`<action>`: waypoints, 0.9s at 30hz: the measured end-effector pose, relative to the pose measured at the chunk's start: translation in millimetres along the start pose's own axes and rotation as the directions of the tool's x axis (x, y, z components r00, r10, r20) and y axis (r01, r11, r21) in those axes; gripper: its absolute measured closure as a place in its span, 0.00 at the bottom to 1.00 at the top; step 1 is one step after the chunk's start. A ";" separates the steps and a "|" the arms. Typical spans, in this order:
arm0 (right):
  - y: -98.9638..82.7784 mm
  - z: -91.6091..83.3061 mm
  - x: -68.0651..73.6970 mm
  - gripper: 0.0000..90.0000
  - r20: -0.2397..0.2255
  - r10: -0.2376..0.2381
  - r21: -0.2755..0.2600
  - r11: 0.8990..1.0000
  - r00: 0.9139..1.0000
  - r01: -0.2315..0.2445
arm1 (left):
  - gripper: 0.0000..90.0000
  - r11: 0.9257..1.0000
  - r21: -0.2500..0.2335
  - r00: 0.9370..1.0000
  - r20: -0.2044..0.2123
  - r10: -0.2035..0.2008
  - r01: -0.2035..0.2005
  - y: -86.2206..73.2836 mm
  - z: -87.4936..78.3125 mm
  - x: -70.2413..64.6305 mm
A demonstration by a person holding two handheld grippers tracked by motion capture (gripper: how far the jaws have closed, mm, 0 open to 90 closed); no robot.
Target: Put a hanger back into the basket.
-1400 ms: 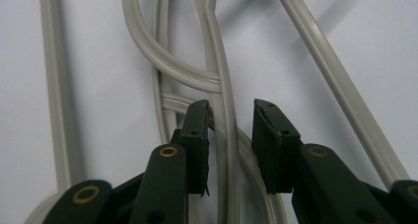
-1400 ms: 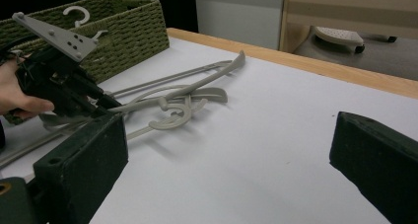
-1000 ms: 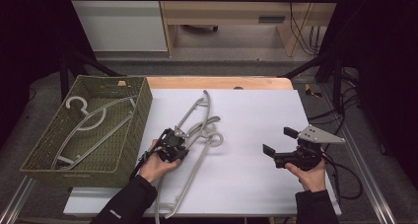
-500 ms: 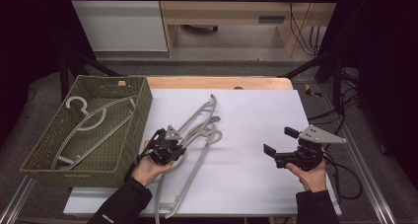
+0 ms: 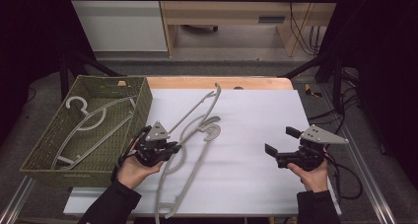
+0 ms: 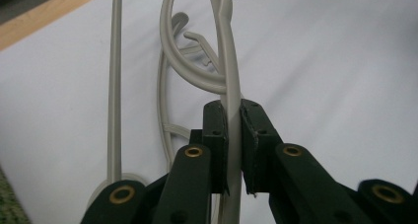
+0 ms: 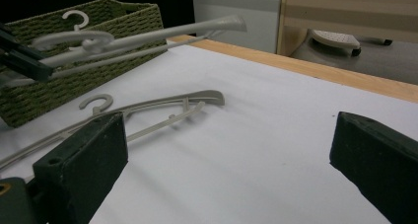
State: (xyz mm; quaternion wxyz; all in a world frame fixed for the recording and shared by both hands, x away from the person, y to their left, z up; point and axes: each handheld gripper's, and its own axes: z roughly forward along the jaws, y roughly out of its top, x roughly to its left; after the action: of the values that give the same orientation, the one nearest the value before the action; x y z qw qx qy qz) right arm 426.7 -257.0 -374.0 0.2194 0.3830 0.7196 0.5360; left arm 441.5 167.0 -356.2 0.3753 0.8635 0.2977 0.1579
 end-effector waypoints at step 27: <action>0.4 -1.3 -0.7 0.01 0.003 -0.003 -0.003 1.000 1.000 0.004 | 0.91 0.998 -0.057 0.999 -0.039 -0.012 0.010 10.8 -93.2 63.5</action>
State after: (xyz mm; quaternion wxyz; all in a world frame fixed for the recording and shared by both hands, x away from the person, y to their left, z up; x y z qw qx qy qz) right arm 426.2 -258.2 -373.3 0.2221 0.3822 0.7190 0.5362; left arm 448.6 252.9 -282.8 0.3946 0.8475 0.3051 0.1813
